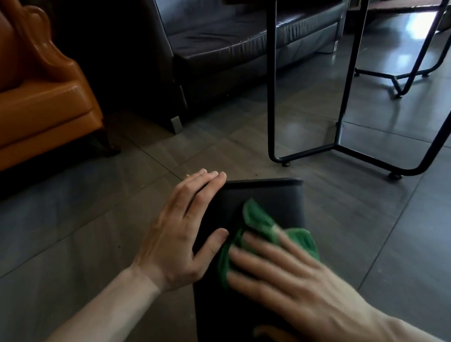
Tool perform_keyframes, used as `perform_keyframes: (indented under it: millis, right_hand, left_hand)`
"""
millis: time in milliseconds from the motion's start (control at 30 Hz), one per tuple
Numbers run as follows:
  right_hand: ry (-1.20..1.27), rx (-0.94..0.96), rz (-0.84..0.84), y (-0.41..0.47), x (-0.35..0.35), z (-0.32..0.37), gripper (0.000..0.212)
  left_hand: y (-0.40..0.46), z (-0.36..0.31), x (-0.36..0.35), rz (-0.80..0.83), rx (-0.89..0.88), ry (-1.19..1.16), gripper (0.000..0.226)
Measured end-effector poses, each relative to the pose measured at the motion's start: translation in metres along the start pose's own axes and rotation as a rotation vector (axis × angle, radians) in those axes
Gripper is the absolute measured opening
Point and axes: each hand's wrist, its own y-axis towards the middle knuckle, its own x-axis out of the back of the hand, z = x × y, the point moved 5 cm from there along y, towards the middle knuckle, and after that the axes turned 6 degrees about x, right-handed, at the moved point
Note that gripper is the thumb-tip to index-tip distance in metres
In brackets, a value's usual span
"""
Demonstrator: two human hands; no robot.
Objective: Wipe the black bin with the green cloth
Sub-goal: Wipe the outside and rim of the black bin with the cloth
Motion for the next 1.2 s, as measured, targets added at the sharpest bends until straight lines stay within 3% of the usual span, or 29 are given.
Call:
perform_keyframes:
  millis: [67, 133, 200, 300, 367, 433, 500, 567, 633, 700, 867, 967, 1033, 1100, 1200]
  right_hand:
    - [-0.127, 0.227, 0.075, -0.009, -0.014, 0.024, 0.043]
    - [-0.180, 0.311, 0.101, -0.016, -0.015, 0.026, 0.041]
    - [-0.066, 0.177, 0.033, -0.013, -0.005, 0.009, 0.045]
    - [0.160, -0.208, -0.089, -0.010, 0.015, -0.027, 0.060]
    - [0.209, -0.259, -0.115, -0.006, 0.020, -0.028, 0.056]
    - [0.154, -0.032, -0.074, -0.008, 0.011, -0.005, 0.044]
    - [-0.062, 0.251, 0.026, -0.017, -0.013, 0.030, 0.044]
    - [-0.267, 0.351, 0.120, -0.026, -0.029, 0.049, 0.051]
    - [-0.265, 0.375, 0.117, -0.026, -0.027, 0.047, 0.047]
    - [-0.108, 0.290, 0.052, -0.017, -0.014, 0.026, 0.042]
    - [0.156, -0.223, -0.168, 0.000, 0.019, -0.038, 0.052]
    - [0.186, -0.321, -0.179, -0.003, 0.014, -0.032, 0.060]
    - [0.093, -0.208, -0.098, -0.007, 0.007, -0.010, 0.062]
    - [-0.008, -0.001, -0.001, -0.016, -0.001, 0.016, 0.051]
    - [0.110, 0.065, -0.059, -0.024, 0.007, 0.027, 0.034]
  left_hand:
    - [-0.001, 0.000, -0.001, 0.001, -0.007, -0.013, 0.072]
    - [-0.002, 0.000, -0.001, 0.000, -0.013, -0.018, 0.072]
    - [-0.001, 0.002, -0.002, -0.005, 0.003, -0.018, 0.073]
    - [0.000, 0.002, -0.003, -0.009, 0.034, -0.015, 0.073]
    - [0.002, 0.001, -0.003, -0.012, 0.039, -0.004, 0.073]
    - [0.004, 0.001, -0.004, -0.014, 0.038, 0.001, 0.072]
    - [0.004, 0.000, -0.004, -0.008, 0.031, -0.004, 0.072]
    - [0.003, -0.003, -0.004, 0.005, 0.016, -0.017, 0.072]
    - [0.004, -0.007, -0.005, 0.018, 0.012, -0.033, 0.072]
    - [0.006, -0.010, -0.004, 0.021, 0.019, -0.039, 0.072]
    - [0.010, -0.015, -0.004, 0.018, 0.021, -0.045, 0.071]
    - [0.012, -0.015, -0.008, 0.026, 0.030, -0.036, 0.071]
    - [0.012, -0.011, -0.008, 0.019, 0.044, -0.035, 0.071]
    - [0.009, -0.004, -0.007, 0.011, 0.074, -0.045, 0.071]
    - [0.002, 0.005, -0.004, -0.001, 0.116, -0.050, 0.071]
